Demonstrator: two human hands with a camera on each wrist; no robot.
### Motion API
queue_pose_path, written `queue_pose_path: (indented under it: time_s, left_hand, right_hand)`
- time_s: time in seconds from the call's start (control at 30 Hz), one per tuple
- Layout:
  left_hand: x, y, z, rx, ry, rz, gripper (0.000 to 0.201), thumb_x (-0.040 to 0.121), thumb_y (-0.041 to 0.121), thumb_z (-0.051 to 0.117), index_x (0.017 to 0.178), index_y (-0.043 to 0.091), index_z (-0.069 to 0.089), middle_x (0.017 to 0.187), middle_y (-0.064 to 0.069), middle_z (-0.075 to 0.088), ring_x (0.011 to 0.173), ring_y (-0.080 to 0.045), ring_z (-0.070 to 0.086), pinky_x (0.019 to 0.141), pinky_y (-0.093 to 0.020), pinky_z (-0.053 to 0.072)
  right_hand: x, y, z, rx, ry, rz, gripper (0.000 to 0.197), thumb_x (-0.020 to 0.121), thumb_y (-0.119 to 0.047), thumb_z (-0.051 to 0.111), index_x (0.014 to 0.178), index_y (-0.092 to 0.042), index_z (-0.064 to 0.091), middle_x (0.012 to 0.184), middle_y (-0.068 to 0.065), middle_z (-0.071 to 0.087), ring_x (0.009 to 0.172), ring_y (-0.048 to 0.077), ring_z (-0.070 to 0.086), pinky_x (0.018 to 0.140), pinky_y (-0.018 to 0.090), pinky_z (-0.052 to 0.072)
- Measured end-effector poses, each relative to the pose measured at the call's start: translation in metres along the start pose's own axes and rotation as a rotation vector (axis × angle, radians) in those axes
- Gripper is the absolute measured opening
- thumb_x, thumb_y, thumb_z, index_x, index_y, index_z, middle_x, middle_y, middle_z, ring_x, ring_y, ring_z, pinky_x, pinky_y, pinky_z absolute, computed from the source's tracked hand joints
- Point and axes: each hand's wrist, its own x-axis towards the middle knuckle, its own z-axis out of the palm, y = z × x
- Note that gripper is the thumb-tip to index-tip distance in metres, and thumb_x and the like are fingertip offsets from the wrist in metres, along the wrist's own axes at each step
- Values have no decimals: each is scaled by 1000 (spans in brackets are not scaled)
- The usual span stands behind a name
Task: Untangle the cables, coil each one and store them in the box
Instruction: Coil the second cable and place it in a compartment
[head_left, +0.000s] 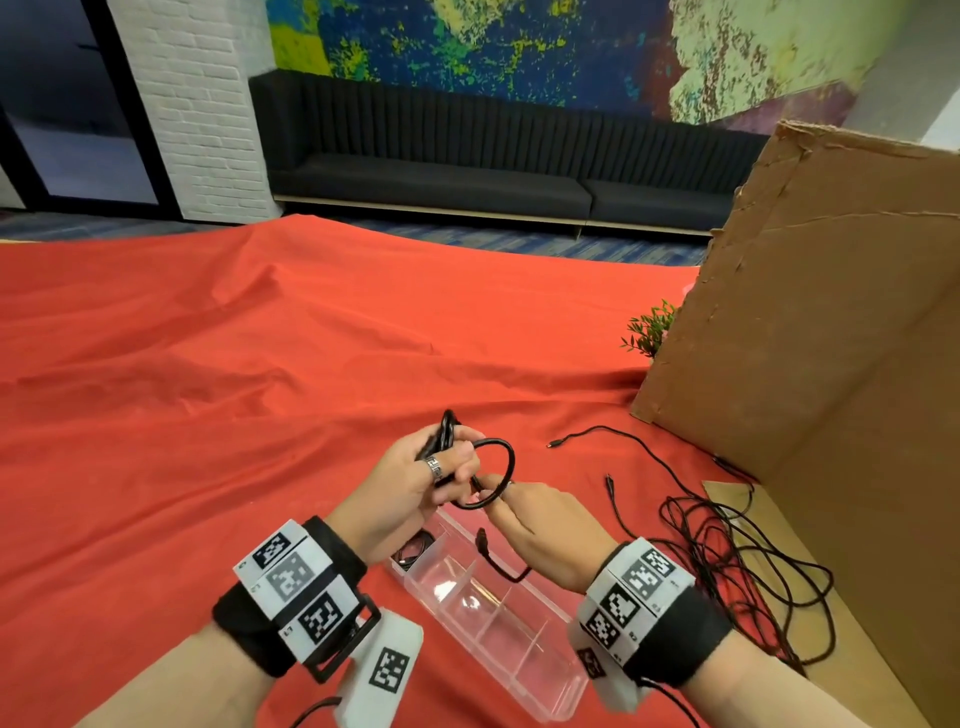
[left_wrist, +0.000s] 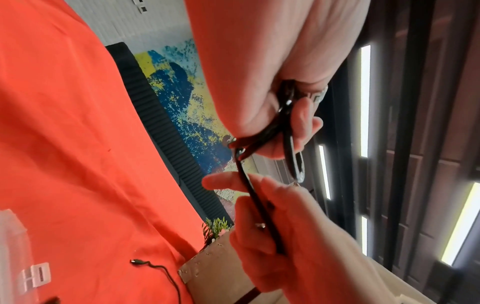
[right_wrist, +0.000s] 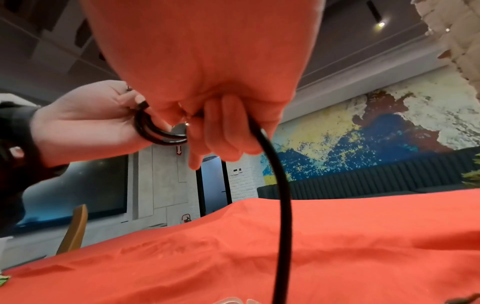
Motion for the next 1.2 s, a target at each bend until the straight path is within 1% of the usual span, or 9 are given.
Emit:
queue_pose_path:
  time_s: [0.33, 0.47, 0.57, 0.63, 0.73, 0.83, 1.0, 1.1, 1.2]
  left_hand:
    - [-8, 5, 6, 150, -273, -254, 14, 90, 16, 52, 77, 12, 50, 57, 8, 33, 45, -6, 33, 74, -29, 48]
    - [-10, 8, 14, 110, -314, -380, 25, 88, 28, 50, 67, 16, 44, 54, 7, 29, 43, -6, 29, 63, -22, 47]
    - [-6, 11, 10, -99, -225, -435, 30, 82, 34, 52, 60, 17, 43, 49, 7, 30, 40, -6, 28, 52, -17, 38]
    - [-1, 12, 7, -267, -136, -396, 35, 82, 37, 56, 57, 17, 41, 46, 7, 30, 36, -6, 29, 58, -19, 28]
    - [7, 13, 3, -475, 83, -260, 36, 89, 36, 48, 59, 19, 39, 44, 9, 30, 31, -5, 29, 58, -22, 43]
    - [15, 12, -2, -552, 268, -135, 34, 96, 29, 40, 64, 18, 37, 42, 9, 31, 31, -5, 30, 63, -21, 41]
    - [22, -6, -8, -20, 432, 140, 33, 99, 19, 42, 67, 17, 35, 51, 9, 29, 41, -6, 30, 61, -19, 38]
    - [14, -15, -15, 502, 298, 226, 28, 95, 24, 48, 69, 17, 41, 48, 8, 43, 46, -7, 42, 58, -19, 39]
    - [1, -16, -7, 450, 107, 123, 26, 91, 36, 48, 69, 23, 52, 50, 4, 51, 45, -13, 46, 54, -23, 35]
  right_hand:
    - [6, 10, -4, -205, 156, 65, 36, 99, -44, 23, 122, -27, 45, 103, 5, 66, 94, 34, 61, 64, 34, 35]
    - [7, 16, -9, -290, 165, 105, 32, 100, -42, 25, 121, -31, 46, 108, 1, 65, 95, 33, 62, 66, 35, 40]
    - [5, 15, -4, -362, 94, 62, 35, 100, -42, 26, 115, -22, 50, 106, 4, 62, 94, 34, 60, 62, 33, 34]
    - [2, 12, 0, -380, 134, -5, 43, 96, -48, 26, 96, -19, 58, 88, 3, 63, 79, 33, 64, 54, 30, 31]
    - [-3, 5, -1, -406, 120, -68, 44, 89, -50, 30, 68, -25, 59, 56, -4, 55, 43, 21, 59, 39, 20, 22]
    - [-9, -7, -4, -323, 102, -192, 47, 91, -50, 24, 77, -19, 58, 65, -1, 59, 55, 26, 61, 43, 26, 30]
    - [-14, -26, -19, -240, 142, -243, 55, 87, -54, 12, 92, -20, 54, 89, 2, 66, 80, 32, 63, 56, 33, 36]
    - [-10, -24, -40, -314, 362, -183, 49, 85, -59, 22, 80, -27, 60, 71, -6, 67, 64, 23, 66, 47, 27, 34]
    - [-1, -16, -58, -241, 463, -86, 47, 80, -68, 36, 84, -30, 64, 73, -6, 67, 71, 19, 64, 51, 26, 35]
